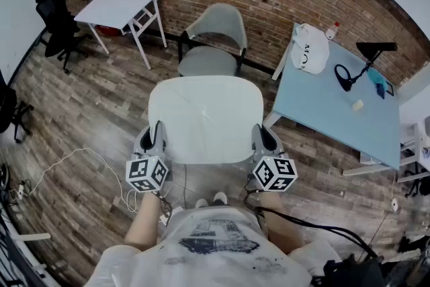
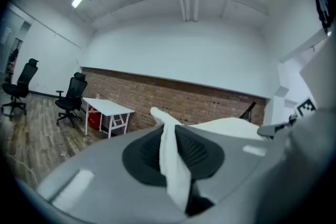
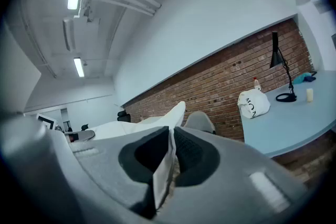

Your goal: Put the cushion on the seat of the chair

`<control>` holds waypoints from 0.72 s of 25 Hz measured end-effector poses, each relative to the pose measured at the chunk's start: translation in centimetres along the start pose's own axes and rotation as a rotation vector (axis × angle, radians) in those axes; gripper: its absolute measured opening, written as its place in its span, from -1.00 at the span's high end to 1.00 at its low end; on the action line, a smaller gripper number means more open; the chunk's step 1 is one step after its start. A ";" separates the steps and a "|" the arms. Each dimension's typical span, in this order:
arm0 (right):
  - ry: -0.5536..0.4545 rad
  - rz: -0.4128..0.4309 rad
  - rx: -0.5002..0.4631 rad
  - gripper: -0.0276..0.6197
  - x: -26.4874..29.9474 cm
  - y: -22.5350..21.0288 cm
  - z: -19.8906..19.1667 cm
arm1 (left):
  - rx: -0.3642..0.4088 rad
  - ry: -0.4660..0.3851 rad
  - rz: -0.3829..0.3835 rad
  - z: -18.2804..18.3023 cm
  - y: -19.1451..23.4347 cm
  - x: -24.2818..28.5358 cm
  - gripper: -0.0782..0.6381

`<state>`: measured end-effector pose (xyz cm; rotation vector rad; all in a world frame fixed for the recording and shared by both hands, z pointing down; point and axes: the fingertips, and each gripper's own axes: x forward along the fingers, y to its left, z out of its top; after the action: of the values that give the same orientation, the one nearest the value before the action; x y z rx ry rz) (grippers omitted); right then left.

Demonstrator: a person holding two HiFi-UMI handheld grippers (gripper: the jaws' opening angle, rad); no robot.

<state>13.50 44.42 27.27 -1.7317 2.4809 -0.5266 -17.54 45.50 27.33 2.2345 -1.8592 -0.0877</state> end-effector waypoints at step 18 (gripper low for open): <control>0.014 0.003 0.019 0.83 1.5 -4.1 0.0 | 0.018 0.016 0.019 -1.2 -2.2 3.2 0.68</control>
<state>16.64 41.76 28.76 -1.7229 2.4792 -0.5620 -14.55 42.95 28.30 2.2228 -1.8801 -0.0497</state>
